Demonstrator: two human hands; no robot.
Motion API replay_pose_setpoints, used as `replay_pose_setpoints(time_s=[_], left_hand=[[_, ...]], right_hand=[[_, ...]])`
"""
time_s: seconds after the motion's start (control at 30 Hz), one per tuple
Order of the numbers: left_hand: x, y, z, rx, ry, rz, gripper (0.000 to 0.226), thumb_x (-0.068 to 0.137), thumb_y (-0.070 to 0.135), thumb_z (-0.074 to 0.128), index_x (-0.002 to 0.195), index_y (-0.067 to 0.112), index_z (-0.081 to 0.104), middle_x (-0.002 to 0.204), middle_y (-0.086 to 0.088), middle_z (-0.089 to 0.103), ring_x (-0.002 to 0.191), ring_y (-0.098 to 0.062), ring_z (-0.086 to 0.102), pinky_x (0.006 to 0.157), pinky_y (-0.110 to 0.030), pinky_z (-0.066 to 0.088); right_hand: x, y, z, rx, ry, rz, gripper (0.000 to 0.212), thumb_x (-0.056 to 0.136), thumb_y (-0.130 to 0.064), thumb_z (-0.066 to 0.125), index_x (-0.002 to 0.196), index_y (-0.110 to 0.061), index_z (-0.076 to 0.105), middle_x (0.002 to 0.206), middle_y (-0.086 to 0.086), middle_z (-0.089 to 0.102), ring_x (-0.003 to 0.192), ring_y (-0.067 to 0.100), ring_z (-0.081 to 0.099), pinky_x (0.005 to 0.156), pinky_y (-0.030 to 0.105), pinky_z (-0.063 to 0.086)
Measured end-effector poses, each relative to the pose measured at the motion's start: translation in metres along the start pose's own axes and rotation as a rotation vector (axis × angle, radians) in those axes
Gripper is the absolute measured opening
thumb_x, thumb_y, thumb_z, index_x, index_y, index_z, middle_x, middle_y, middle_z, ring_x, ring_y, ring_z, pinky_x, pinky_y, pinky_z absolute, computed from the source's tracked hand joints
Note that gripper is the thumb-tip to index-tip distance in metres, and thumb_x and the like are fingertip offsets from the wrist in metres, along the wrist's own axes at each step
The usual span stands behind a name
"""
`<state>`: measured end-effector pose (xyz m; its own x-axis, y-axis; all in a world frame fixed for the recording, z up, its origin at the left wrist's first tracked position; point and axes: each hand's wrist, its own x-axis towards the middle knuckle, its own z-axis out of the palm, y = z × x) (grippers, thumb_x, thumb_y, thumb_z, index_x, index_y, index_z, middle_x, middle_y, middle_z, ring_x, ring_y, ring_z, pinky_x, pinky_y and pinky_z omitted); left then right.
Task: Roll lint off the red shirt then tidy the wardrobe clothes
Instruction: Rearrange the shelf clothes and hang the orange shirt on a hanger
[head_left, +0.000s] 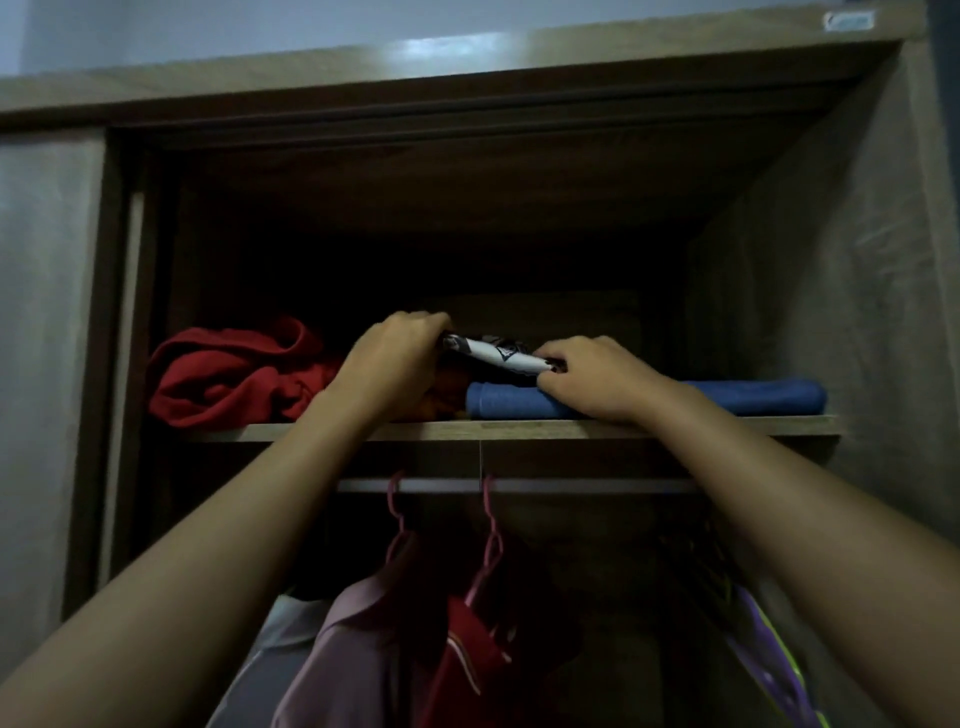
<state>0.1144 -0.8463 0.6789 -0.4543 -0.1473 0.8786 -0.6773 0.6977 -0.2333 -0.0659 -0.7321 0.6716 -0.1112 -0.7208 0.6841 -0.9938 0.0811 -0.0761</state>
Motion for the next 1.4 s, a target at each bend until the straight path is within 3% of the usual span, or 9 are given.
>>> replay_pose_setpoints(time_s=[0.27,0.4,0.57,0.8,0.97,1.1,1.2,1.27,1.4], left_hand=[[-0.001,-0.004,0.003,-0.035,-0.037,0.0,0.024,0.09,0.024,0.051,0.113,0.017,0.056,0.108,-0.005,0.058,0.101,-0.024,0.054,0.086,-0.043,0.047],[0.011,-0.002,0.0,-0.04,-0.179,-0.074,0.031,0.087,0.029,0.055,0.117,0.019,0.055,0.114,-0.006,0.055,0.108,-0.025,0.052,0.09,-0.041,0.044],[0.025,0.008,0.008,-0.221,-0.344,-0.144,0.01,0.092,0.014,0.049,0.094,0.021,0.056,0.09,-0.001,0.057,0.076,-0.013,0.053,0.065,-0.027,0.039],[0.045,0.057,0.017,-0.348,-0.441,0.015,0.019,0.096,0.013,0.043,0.106,0.021,0.057,0.096,0.0,0.056,0.086,-0.017,0.053,0.077,-0.03,0.037],[0.052,0.073,0.015,-0.275,-0.67,-0.08,0.027,0.093,0.017,0.045,0.116,0.016,0.059,0.102,-0.005,0.059,0.094,-0.022,0.057,0.083,-0.036,0.046],[0.058,0.069,-0.012,-0.515,-0.895,-0.154,0.016,0.091,0.035,0.049,0.101,0.026,0.057,0.11,-0.01,0.058,0.093,-0.023,0.054,0.078,-0.036,0.044],[0.071,0.07,-0.01,-0.729,-0.732,-0.169,0.037,0.1,0.041,0.032,0.116,0.019,0.057,0.127,-0.007,0.054,0.105,-0.021,0.051,0.088,-0.035,0.038],[0.071,0.071,0.006,-0.636,-0.679,-0.213,0.052,0.1,0.05,0.025,0.13,0.017,0.051,0.127,-0.006,0.053,0.107,-0.02,0.05,0.093,-0.034,0.034],[0.067,0.071,0.041,-0.481,-0.826,-0.249,0.032,0.097,0.045,0.033,0.104,0.024,0.056,0.112,-0.006,0.059,0.098,-0.022,0.055,0.097,-0.04,0.041]], right_hand=[[0.025,0.022,-0.024,-0.048,-0.31,0.046,0.042,0.09,-0.016,0.057,0.131,-0.024,0.052,0.106,-0.002,0.059,0.096,0.015,0.057,0.08,0.029,0.042],[0.029,0.03,-0.024,-0.192,-0.268,0.042,0.051,0.092,-0.008,0.05,0.138,-0.031,0.048,0.127,0.002,0.057,0.106,0.02,0.055,0.09,0.033,0.044],[0.025,0.044,-0.034,-0.333,-0.176,0.052,0.056,0.089,-0.005,0.054,0.137,-0.032,0.048,0.124,0.004,0.057,0.105,0.023,0.056,0.089,0.035,0.046],[-0.005,0.076,-0.078,-0.51,-0.164,0.165,0.051,0.089,-0.006,0.052,0.128,-0.037,0.056,0.109,0.005,0.057,0.088,0.023,0.055,0.076,0.036,0.046],[-0.021,0.064,-0.078,-0.524,-0.362,0.273,0.048,0.09,-0.008,0.046,0.132,-0.028,0.054,0.124,0.007,0.059,0.107,0.027,0.056,0.08,0.029,0.04],[-0.021,0.055,-0.086,-0.221,-0.283,0.379,0.023,0.091,-0.034,0.042,0.083,-0.021,0.06,0.089,0.004,0.061,0.074,0.019,0.052,0.064,0.032,0.035],[-0.009,0.052,-0.081,-0.212,-0.157,0.316,0.042,0.099,-0.045,0.028,0.109,-0.02,0.061,0.123,0.007,0.059,0.104,0.022,0.053,0.086,0.037,0.039],[-0.003,0.051,-0.07,-0.208,-0.169,0.3,0.05,0.102,-0.044,0.026,0.133,-0.018,0.053,0.14,0.008,0.05,0.122,0.024,0.048,0.098,0.037,0.036],[0.007,0.066,-0.054,-0.337,-0.383,0.37,0.034,0.101,-0.026,0.032,0.112,-0.009,0.059,0.119,0.011,0.058,0.094,0.02,0.051,0.081,0.032,0.036]])
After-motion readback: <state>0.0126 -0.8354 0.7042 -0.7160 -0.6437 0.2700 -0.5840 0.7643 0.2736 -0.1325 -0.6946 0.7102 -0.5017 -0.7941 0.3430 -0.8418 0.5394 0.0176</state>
